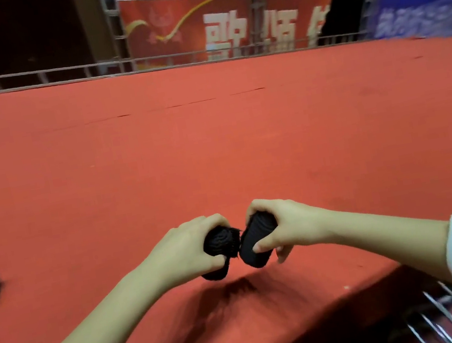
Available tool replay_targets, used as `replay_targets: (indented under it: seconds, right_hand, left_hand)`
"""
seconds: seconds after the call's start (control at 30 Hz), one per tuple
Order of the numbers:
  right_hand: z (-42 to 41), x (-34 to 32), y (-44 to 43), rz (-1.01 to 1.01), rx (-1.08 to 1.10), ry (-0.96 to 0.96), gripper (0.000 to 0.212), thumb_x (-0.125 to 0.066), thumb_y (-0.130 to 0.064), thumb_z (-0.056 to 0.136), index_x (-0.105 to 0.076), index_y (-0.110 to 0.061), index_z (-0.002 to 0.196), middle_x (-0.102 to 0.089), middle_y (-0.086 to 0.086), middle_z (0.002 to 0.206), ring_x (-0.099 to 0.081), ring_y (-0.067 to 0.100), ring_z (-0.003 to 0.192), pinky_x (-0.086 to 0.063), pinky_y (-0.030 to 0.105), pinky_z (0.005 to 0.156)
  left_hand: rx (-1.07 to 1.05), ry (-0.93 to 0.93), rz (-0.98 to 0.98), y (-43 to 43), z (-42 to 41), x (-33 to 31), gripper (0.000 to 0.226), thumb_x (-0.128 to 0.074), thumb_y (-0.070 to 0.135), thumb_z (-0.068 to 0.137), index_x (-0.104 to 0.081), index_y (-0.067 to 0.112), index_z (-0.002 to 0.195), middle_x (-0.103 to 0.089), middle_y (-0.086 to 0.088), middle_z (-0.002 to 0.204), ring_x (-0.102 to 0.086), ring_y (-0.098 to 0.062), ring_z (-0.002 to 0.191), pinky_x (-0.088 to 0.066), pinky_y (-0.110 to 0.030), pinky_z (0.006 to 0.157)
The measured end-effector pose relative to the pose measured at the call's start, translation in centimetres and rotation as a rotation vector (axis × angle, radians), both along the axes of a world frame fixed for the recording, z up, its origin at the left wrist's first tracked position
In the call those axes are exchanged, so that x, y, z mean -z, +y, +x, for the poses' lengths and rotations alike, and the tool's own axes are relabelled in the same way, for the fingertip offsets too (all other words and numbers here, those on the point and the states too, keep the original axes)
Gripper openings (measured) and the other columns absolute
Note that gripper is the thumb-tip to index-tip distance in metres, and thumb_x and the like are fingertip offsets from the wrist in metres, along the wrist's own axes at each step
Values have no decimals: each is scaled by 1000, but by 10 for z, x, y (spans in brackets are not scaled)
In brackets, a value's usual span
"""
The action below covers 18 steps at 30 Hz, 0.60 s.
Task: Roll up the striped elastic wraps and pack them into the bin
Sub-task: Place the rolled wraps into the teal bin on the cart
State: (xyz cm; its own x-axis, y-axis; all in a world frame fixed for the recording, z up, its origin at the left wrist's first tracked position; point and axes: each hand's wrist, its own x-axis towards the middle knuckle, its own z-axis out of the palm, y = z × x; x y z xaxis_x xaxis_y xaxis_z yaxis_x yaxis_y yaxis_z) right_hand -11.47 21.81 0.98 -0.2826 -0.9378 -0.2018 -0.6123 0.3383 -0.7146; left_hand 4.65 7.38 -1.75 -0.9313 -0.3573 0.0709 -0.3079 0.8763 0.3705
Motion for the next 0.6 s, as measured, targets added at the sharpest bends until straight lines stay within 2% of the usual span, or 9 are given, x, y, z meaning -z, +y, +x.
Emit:
replay_targets:
  seconds: [0.17,0.3,0.47,0.53,0.6]
  right_hand:
    - [-70,-22,107,24,223,16,31,-59,-2,83,-50,-15,109,-59,10,82,-60,21,61,-57,33,51]
    - [-116,-45,200,59,393,160,30,-62,-7,84,-52,-20,110,-58,-1,73,-56,7,46,-39,19,37]
    - [-150,-64,304,89,595,280,29,-68,-12,81,-56,-22,106,-58,-7,73,-53,3,49,-37,15,39]
    - [-158,-68,341,110,655,307,29,-69,-16,80,-56,-25,105,-62,-4,79,-56,4,51,-45,21,44]
    - [-163,-70,377,130,727,322,30,-69,-20,78,-56,-29,103,-65,-1,86,-60,9,57,-55,38,57]
  left_hand:
    - [208,31,29,64,-102,-21,32,-69,32,74,-50,36,99,-60,15,97,-56,-8,90,-47,-30,80]
    - [386,67,28,132,-182,-44,34,-72,36,75,-49,34,100,-59,14,97,-57,-10,90,-47,-29,78]
    - [599,110,12,225,-263,-64,37,-72,41,75,-50,36,104,-61,16,99,-59,-14,92,-50,-37,80]
    - [668,122,-11,261,-288,-66,39,-71,44,74,-49,37,106,-62,17,102,-59,-13,94,-50,-37,81]
    - [732,128,-32,293,-309,-67,39,-70,45,75,-48,38,107,-61,20,103,-58,-11,95,-50,-36,81]
